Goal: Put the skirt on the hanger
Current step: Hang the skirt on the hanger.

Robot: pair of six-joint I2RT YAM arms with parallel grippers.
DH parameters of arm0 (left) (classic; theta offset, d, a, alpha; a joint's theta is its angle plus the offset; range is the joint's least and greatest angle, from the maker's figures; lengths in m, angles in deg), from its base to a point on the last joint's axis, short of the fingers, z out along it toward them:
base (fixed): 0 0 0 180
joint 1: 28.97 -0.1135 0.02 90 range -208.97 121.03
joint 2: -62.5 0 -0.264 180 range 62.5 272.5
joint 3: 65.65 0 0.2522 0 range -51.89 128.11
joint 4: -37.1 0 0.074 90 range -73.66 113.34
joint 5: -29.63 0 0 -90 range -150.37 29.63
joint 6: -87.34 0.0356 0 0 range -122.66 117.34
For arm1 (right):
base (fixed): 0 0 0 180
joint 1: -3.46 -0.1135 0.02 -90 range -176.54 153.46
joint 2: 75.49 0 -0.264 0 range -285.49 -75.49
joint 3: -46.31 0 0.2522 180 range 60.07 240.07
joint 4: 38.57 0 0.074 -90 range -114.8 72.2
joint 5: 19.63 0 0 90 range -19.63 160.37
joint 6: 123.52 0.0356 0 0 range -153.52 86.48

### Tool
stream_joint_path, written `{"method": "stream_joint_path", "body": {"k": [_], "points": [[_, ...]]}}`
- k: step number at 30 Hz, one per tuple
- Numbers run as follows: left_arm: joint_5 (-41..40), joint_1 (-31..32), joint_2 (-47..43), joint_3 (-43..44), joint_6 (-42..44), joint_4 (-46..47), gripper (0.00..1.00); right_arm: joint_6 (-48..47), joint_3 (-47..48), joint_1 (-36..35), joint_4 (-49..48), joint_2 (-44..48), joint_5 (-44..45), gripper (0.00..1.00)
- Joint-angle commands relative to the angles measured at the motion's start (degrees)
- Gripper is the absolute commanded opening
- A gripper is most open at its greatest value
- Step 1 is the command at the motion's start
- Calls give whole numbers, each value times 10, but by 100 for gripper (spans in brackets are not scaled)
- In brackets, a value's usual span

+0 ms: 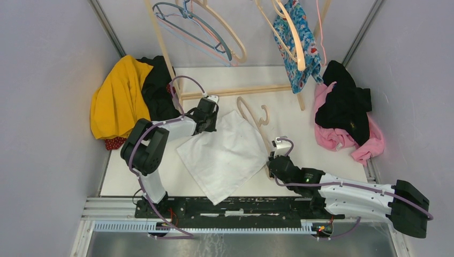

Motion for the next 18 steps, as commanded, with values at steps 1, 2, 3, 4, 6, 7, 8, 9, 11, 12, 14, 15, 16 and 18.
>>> {"method": "stream_joint_path", "body": {"k": [1, 2, 3, 4, 6, 7, 8, 9, 11, 12, 14, 15, 16, 18], "points": [[49, -1, 4, -8, 3, 29, 3, -11, -5, -1, -11, -4, -17, 1], [60, -1, -3, -12, 2, 41, 3, -13, -6, -1, -14, -4, -18, 1], [70, 0, -12, -16, 1, 48, 3, -15, -6, -1, -18, -4, -20, 1], [79, -1, -20, -20, 0, 55, 3, -18, -7, -1, -23, -5, -23, 1], [95, -1, -34, -26, -1, 66, 3, -20, -6, -1, -29, -10, -26, 1], [101, 0, -39, -28, -2, 70, 3, -21, -4, -1, -31, -15, -28, 1], [106, 0, -44, -29, -2, 72, 3, -21, -2, -1, -33, -19, -30, 1], [113, -1, -48, -31, -2, 75, 3, -21, -1, -1, -36, -23, -30, 1], [120, -1, -57, -35, -3, 81, 3, -22, 0, -1, -41, -29, -32, 1], [124, -1, -59, -38, -3, 85, 3, -22, 1, -1, -44, -31, -33, 1], [128, -1, -66, -44, -5, 91, 3, -22, 1, -1, -47, -35, -34, 1], [131, -1, -68, -46, -6, 93, 3, -22, 1, -1, -49, -36, -36, 1], [134, -1, -71, -48, -6, 95, 3, -21, 2, -1, -48, -36, -36, 1], [137, -1, -76, -51, -7, 100, 3, -22, 2, -1, -48, -35, -36, 1]]}}
